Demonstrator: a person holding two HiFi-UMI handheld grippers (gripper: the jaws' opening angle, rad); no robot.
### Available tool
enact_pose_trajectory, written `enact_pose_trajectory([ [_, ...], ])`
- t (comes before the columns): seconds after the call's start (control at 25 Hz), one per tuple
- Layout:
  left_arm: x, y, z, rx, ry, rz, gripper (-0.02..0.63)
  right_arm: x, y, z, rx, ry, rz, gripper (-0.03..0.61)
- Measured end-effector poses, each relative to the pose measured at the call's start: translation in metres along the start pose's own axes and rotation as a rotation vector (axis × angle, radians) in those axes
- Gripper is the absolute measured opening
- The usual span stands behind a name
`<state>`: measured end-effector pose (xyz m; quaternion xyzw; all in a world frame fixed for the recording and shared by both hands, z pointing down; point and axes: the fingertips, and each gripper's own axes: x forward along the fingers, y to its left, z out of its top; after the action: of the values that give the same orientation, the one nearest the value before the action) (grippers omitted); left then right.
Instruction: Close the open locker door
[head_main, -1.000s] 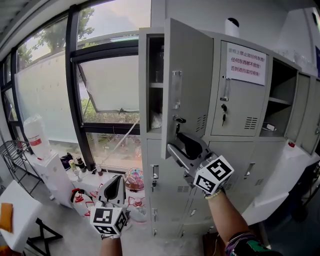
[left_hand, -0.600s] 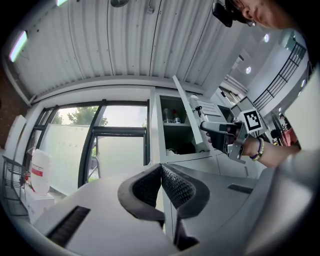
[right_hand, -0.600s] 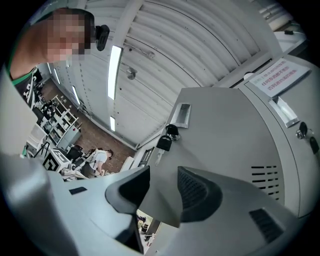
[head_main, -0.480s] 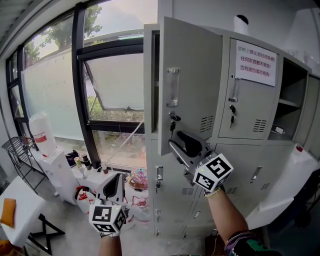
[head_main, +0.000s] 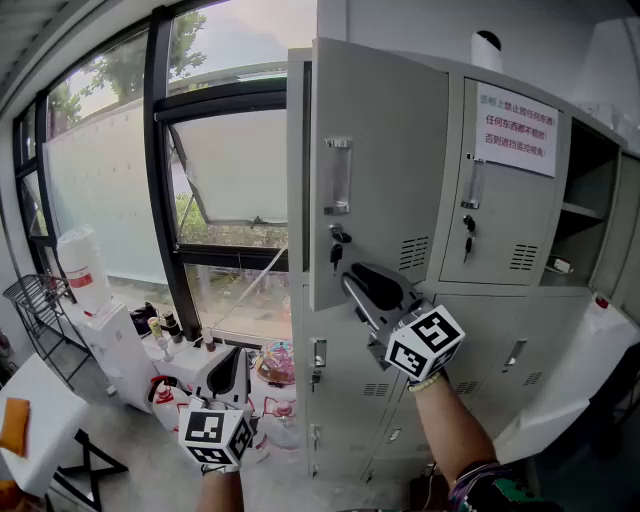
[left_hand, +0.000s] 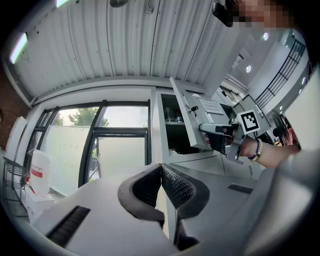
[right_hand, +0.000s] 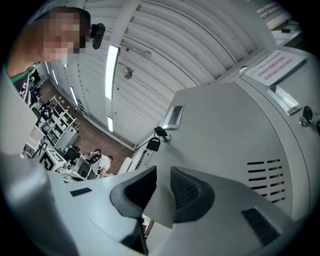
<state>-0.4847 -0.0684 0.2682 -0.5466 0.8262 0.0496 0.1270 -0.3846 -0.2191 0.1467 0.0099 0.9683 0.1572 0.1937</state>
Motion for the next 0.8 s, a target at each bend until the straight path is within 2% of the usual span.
enact_pose_trajectory([
  [0.8,0.019,0.011,-0.015,-0.015,0.019,0.001,0.023,0.01,-0.051,-0.046,0.058,0.086,-0.138,0.035],
])
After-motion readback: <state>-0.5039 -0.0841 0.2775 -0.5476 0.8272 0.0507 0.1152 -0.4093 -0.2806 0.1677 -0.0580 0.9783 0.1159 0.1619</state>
